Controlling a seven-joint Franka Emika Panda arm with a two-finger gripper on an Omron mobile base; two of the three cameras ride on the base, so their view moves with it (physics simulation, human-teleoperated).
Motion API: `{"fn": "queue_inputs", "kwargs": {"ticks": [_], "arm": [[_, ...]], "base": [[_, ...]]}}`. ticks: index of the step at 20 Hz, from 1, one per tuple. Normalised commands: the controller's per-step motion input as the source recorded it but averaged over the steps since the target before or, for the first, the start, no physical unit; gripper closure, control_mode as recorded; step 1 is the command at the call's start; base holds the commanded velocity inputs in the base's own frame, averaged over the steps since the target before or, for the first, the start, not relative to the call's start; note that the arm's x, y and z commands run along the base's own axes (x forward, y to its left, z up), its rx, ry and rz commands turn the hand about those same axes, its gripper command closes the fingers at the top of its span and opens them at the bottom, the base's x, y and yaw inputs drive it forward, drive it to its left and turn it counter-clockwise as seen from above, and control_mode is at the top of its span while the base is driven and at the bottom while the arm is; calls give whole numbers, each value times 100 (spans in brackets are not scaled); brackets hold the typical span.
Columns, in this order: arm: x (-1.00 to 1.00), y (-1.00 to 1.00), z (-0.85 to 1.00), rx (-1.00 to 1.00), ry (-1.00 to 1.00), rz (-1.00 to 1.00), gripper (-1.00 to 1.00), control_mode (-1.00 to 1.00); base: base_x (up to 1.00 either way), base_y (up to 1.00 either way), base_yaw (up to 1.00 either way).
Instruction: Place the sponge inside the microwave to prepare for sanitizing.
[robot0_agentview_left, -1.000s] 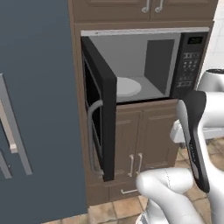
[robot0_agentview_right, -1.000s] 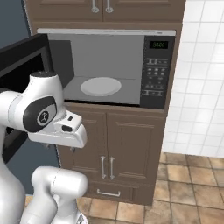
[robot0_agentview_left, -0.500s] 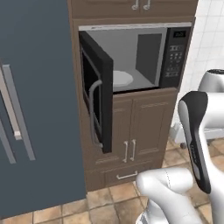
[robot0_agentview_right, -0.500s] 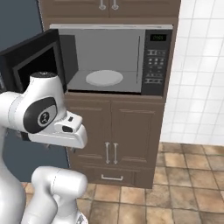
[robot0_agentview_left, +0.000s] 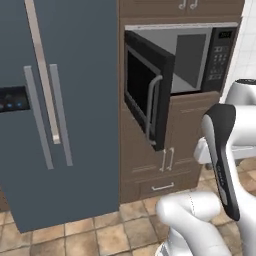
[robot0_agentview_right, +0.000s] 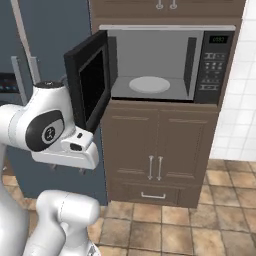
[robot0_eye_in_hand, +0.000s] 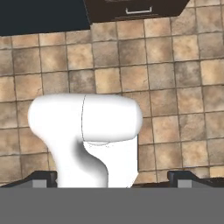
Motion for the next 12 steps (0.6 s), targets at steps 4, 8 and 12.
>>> {"fn": "queue_inputs", "kwargs": {"ticks": [4,8,12], "arm": [[0,0,0,0,0,0,-100,100],[0,0,0,0,0,0,-100,100],[0,0,0,0,0,0,-100,100]], "base": [[-51,70,3],[-24,87,0],[0,100,-7]]}}
